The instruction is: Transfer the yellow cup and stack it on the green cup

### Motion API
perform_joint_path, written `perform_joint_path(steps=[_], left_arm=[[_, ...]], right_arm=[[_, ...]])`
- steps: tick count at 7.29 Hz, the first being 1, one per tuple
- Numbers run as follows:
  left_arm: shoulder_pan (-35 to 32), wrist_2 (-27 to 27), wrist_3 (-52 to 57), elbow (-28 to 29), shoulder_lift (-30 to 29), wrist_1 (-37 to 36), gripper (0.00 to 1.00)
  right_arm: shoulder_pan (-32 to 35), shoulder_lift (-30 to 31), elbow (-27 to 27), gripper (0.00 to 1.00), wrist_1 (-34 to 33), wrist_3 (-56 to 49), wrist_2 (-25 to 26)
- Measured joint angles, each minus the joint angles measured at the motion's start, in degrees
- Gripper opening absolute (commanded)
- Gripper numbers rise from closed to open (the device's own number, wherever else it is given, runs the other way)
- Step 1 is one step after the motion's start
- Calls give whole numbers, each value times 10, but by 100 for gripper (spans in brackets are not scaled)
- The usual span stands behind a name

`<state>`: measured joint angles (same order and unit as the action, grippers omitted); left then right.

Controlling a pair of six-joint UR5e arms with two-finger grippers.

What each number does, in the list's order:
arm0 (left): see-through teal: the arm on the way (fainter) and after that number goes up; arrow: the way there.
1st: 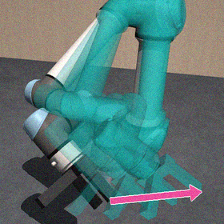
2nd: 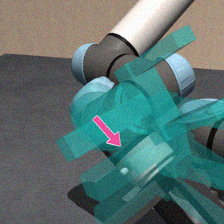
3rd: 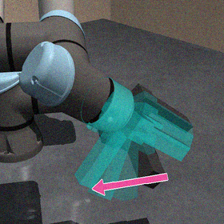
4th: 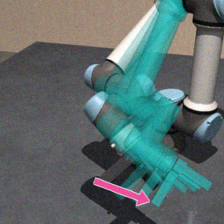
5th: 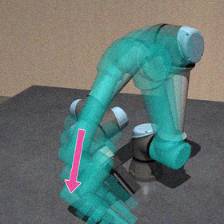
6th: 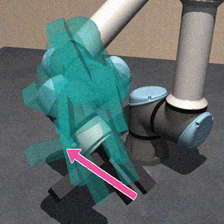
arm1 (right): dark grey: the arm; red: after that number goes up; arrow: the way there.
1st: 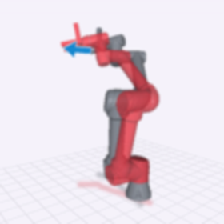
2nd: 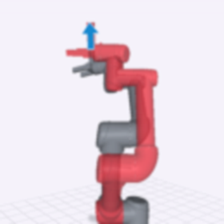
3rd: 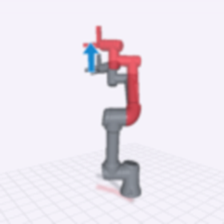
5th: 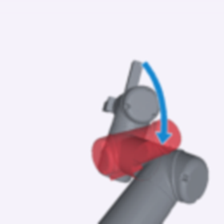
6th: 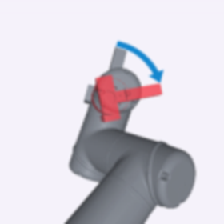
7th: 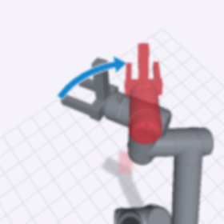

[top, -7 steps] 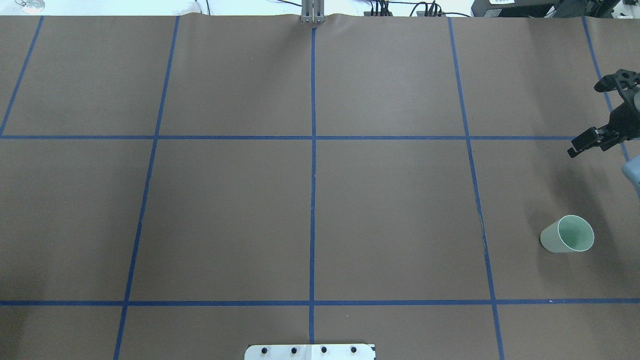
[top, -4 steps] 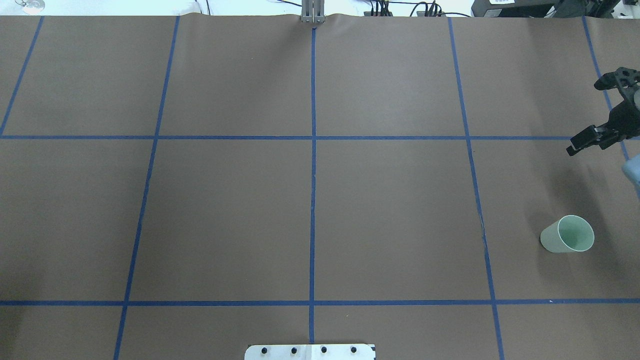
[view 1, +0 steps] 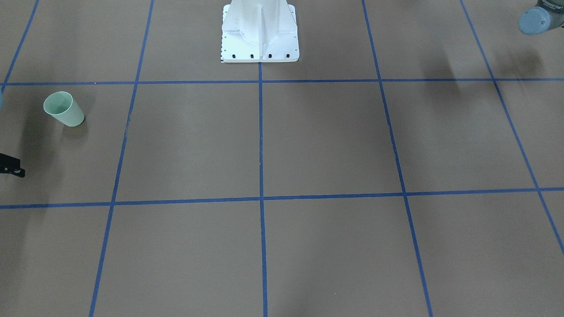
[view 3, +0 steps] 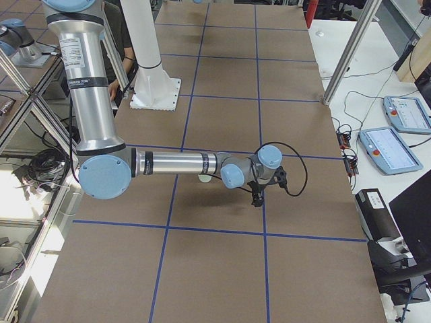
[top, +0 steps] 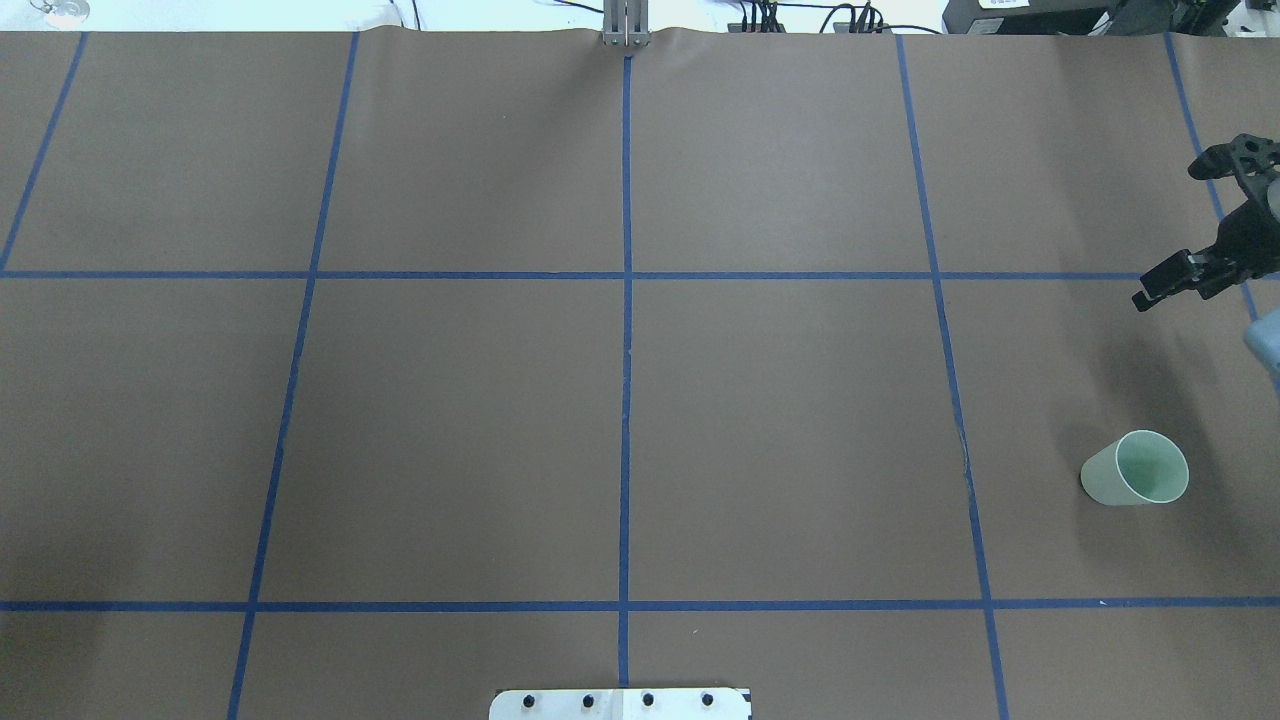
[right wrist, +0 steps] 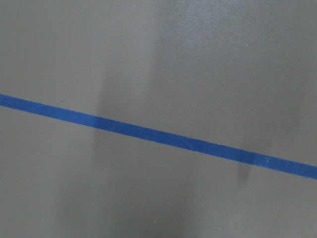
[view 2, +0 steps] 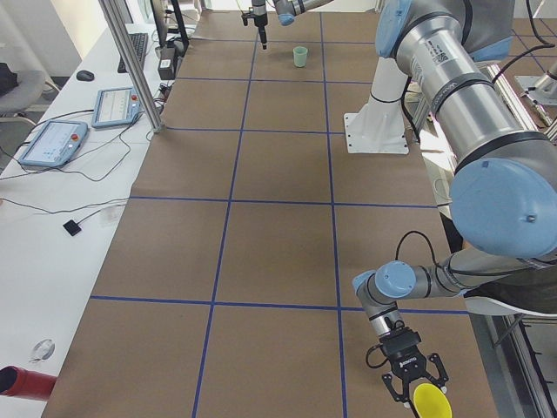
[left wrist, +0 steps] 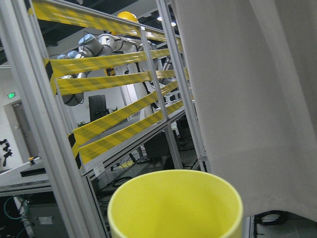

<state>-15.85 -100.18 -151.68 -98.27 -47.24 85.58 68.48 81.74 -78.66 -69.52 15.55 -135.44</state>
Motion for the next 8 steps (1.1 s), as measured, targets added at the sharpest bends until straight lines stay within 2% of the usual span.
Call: perform_joint_path(steps=[2,3,6,8], left_arm=[[-85,127,90,-20,-14,0,55],[-126,188,141,-24,-44,-1,55],[-264,348,362,-54,-186,12,55],[-280,419,500,-62,-279,67,55]], right_arm=[[0,1,1,100,0,2,-6],[1,1,0,100,0,3,-13],[1,-7,-11,100,0,14,-18],[1,-27,-12,100,0,49,-17]])
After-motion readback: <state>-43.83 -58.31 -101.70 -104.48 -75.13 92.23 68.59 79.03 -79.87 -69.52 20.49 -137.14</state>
